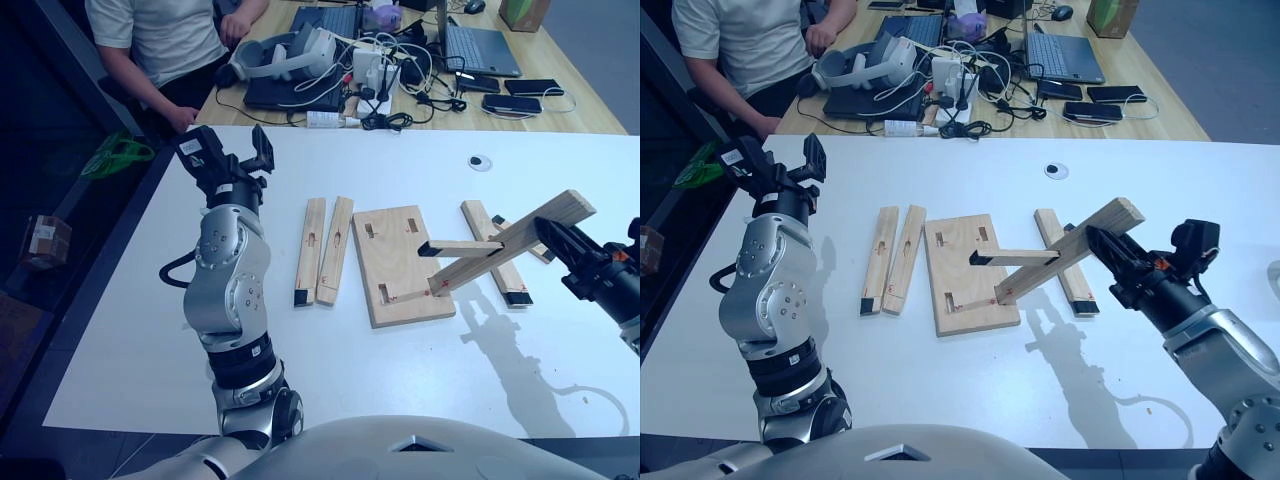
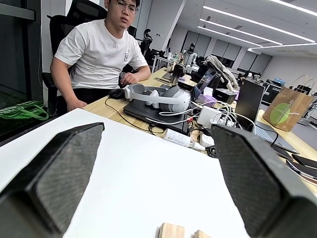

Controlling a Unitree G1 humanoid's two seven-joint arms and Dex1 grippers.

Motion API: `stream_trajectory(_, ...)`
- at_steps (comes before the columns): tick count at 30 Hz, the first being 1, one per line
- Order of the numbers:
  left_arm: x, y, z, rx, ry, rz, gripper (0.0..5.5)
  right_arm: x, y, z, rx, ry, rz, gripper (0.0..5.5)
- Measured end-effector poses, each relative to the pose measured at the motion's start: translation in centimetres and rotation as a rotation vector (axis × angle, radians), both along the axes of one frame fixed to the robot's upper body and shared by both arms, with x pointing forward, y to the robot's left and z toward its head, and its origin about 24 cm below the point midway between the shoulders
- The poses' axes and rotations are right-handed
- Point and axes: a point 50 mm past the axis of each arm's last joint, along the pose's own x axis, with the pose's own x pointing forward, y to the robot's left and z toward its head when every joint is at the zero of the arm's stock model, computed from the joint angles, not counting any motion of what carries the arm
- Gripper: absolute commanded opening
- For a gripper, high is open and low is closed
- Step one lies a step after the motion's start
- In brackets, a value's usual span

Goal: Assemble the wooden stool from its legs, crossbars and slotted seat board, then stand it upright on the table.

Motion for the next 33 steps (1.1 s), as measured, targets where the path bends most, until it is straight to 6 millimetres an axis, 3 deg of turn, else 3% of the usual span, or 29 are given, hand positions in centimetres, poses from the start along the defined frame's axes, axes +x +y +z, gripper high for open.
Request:
stream_trajectory(5,0.0,0.0,0.0,-0.001,-0.003,0.002,3.99,0.4,2.1,0.3,-0.126,-0.076,0.056,0.98)
stream_trajectory(12,0.5,0.0,0.6,0.006,-0.017,-0.003,3.99,1.0,4.8,-1.0,-0.256,-0.171,0.100,0.98)
stream_trajectory(16,0.9,0.1,0.8,0.017,-0.022,-0.006,3.99,3.5,5.8,-2.4,-0.216,-0.222,0.062,0.98)
stream_trajectory(20,1.1,0.0,1.4,0.023,-0.041,-0.011,3.99,5.8,6.0,-3.1,-0.203,-0.248,0.004,0.98)
stream_trajectory(29,1.9,-0.2,1.8,0.033,-0.046,-0.039,3.99,8.6,5.9,-3.6,-0.109,-0.253,-0.102,0.98)
stream_trajectory(33,1.9,-0.2,1.9,0.037,-0.054,-0.040,3.99,8.9,5.7,-4.3,-0.004,-0.181,-0.130,1.85)
